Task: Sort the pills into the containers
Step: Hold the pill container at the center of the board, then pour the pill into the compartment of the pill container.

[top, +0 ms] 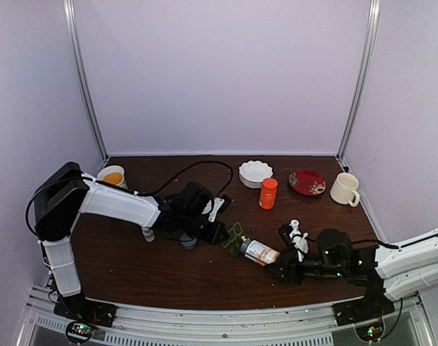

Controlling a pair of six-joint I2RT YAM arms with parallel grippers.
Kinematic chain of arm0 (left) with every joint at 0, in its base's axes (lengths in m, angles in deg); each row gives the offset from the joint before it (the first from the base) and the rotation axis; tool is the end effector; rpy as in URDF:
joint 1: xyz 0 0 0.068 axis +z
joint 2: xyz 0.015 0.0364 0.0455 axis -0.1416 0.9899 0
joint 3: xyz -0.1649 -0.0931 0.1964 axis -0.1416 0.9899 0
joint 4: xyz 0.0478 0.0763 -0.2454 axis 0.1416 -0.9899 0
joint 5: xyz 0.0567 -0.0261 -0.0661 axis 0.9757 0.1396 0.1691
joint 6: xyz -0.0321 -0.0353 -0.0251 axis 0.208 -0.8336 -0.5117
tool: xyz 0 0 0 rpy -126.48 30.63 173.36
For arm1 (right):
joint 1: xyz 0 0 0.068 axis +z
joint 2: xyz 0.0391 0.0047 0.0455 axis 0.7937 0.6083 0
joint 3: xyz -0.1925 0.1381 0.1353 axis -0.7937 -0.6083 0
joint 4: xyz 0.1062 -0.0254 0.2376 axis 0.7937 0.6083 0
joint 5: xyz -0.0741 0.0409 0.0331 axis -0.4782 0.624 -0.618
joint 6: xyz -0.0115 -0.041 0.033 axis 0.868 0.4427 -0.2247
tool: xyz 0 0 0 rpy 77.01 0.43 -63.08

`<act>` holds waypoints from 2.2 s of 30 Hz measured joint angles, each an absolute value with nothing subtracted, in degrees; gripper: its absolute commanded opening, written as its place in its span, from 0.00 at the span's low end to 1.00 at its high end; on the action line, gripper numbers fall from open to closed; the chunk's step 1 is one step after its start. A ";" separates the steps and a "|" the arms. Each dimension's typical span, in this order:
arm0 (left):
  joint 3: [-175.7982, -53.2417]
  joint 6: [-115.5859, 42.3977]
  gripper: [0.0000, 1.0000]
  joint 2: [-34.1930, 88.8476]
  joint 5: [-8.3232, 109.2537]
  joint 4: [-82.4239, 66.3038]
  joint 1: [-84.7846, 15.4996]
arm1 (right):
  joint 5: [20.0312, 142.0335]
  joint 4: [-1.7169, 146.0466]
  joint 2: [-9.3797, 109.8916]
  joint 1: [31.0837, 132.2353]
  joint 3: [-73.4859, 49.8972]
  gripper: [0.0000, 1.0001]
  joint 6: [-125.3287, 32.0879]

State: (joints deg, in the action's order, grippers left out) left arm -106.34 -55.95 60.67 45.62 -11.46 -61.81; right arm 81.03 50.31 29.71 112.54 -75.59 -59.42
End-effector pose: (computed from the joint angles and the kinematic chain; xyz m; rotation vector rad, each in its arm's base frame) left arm 0.2284 -0.3241 0.1554 0.6234 2.4963 -0.9165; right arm 0.0928 0.1703 0.1486 -0.8420 2.0308 0.9672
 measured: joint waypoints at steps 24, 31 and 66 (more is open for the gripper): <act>-102.58 -59.03 0.18 60.67 45.08 -3.16 -61.83 | 83.63 49.55 39.74 112.54 -68.82 0.00 -61.26; -101.97 -59.32 0.14 60.67 45.23 -3.01 -61.83 | 82.19 53.44 43.72 112.54 -65.87 0.00 -62.29; -97.90 -72.48 0.24 63.66 38.32 5.91 -58.75 | 80.66 56.56 45.25 112.54 -63.51 0.00 -64.25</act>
